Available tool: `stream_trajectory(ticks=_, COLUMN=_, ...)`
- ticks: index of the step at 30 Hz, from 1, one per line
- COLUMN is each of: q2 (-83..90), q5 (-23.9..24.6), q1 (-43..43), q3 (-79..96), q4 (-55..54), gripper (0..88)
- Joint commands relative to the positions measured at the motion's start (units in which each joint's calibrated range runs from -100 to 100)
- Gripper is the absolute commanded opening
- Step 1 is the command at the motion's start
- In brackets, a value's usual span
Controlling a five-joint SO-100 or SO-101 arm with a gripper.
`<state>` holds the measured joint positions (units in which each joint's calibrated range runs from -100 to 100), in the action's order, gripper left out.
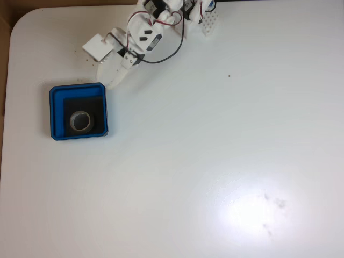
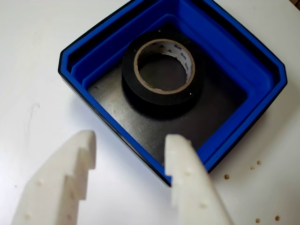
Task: Pick the black tape roll and drop it in the blue box
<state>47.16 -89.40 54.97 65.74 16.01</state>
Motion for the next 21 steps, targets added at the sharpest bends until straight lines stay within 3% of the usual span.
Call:
stream_trajectory(ticks=1, q2=14.8, q5=0.2, q1=-0.4, q3=14.1, q4=-3.7, gripper=13.6)
stream_trajectory(ticks=9, q2=40.9, q5=0.3, q1=-1.0, q3=34.2, q4=-3.7, gripper=13.6)
stream_trajectory(ticks=13, q2=44.6, q5=0.3, q1=-1.5, q3=34.3, q4=-3.6, gripper=13.6)
stream_trajectory(ticks=21, q2=44.7, q5=-0.5, q1=-17.6, q3=34.2, q4=-3.6, gripper=13.6)
